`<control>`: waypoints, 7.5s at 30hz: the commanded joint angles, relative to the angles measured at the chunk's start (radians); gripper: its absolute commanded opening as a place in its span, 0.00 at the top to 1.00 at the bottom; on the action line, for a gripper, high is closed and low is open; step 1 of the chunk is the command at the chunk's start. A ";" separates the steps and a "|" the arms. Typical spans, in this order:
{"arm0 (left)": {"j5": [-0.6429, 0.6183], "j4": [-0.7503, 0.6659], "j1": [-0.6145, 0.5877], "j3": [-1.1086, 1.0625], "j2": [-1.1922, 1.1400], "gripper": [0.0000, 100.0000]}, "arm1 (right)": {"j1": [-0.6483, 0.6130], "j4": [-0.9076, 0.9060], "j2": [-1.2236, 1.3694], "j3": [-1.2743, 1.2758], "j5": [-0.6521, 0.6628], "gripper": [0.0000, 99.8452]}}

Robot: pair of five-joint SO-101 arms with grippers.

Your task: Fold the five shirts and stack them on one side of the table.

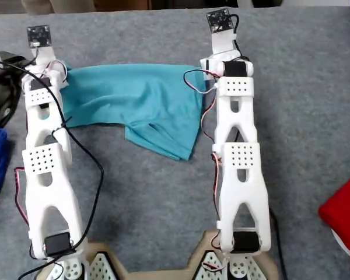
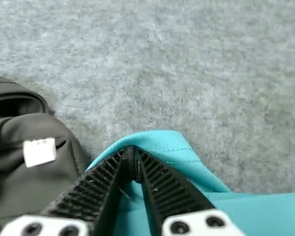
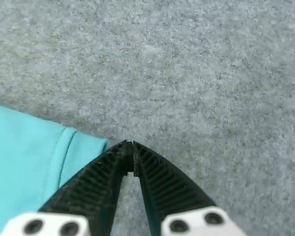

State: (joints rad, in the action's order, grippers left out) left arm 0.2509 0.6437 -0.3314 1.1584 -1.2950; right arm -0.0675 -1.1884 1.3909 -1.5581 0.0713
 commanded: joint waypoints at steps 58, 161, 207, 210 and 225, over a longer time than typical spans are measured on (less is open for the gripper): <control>-0.110 0.157 0.061 0.138 0.015 0.98 | -0.326 -0.210 -0.136 -0.096 -0.025 0.99; -0.028 0.993 -0.918 -1.425 1.802 0.98 | -0.768 -0.269 -0.150 0.107 0.215 0.78; -0.255 0.698 -0.176 -1.522 1.794 0.98 | -0.509 0.367 -0.450 -0.107 0.100 0.99; -0.261 0.414 -0.048 -1.557 1.779 0.98 | -0.484 0.368 -0.452 -0.108 0.100 0.99; -0.127 -0.592 0.049 -1.666 1.162 0.98 | -0.438 0.569 -0.450 -0.073 0.103 0.99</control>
State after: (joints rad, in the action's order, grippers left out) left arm 0.0514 0.1220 -0.2854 -0.5938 -0.0276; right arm -0.5109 -0.6713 1.0549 -1.6088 0.1741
